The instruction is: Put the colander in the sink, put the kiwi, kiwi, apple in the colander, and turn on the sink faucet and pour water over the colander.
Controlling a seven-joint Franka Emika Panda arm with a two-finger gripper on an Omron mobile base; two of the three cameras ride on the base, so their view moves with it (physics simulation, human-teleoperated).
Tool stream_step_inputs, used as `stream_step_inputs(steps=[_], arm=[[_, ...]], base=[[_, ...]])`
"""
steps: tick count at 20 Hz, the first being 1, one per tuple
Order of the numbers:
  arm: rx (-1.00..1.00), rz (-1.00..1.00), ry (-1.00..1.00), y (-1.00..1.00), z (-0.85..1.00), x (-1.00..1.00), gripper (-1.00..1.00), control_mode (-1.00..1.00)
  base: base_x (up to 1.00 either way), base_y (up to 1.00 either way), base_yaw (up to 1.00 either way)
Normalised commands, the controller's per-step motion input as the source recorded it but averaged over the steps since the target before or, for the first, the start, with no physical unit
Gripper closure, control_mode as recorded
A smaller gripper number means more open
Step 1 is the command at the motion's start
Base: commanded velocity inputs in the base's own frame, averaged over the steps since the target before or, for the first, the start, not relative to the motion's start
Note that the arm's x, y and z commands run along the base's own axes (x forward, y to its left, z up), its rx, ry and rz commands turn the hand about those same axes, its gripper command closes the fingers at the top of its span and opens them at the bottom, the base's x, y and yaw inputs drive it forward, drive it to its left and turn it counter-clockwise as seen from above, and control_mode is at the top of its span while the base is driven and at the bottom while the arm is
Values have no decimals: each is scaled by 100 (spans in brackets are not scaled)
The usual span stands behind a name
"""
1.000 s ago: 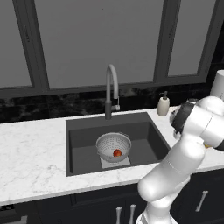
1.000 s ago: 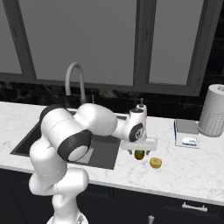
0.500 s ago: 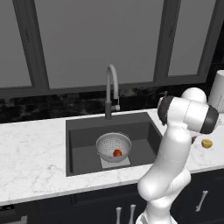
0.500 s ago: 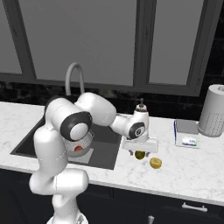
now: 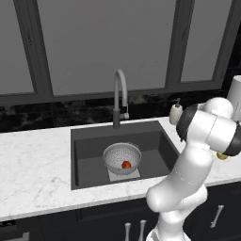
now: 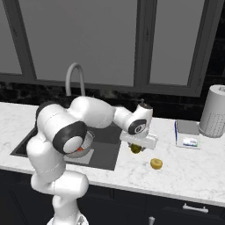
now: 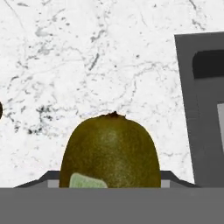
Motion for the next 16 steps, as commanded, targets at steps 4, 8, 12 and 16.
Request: stream_step_inputs(steps=[4, 8, 12, 16], arm=[[0, 1, -23, 100, 100, -10, 100, -100], [0, 12, -17, 100, 81, -9, 100, -100], [0, 14, -29, 88, 43, -14, 100, -100], [0, 10, -24, 78, 0, -6, 100, -100]], base=[[0, 0, 0], [0, 0, 0], [0, 0, 0], [0, 0, 0]])
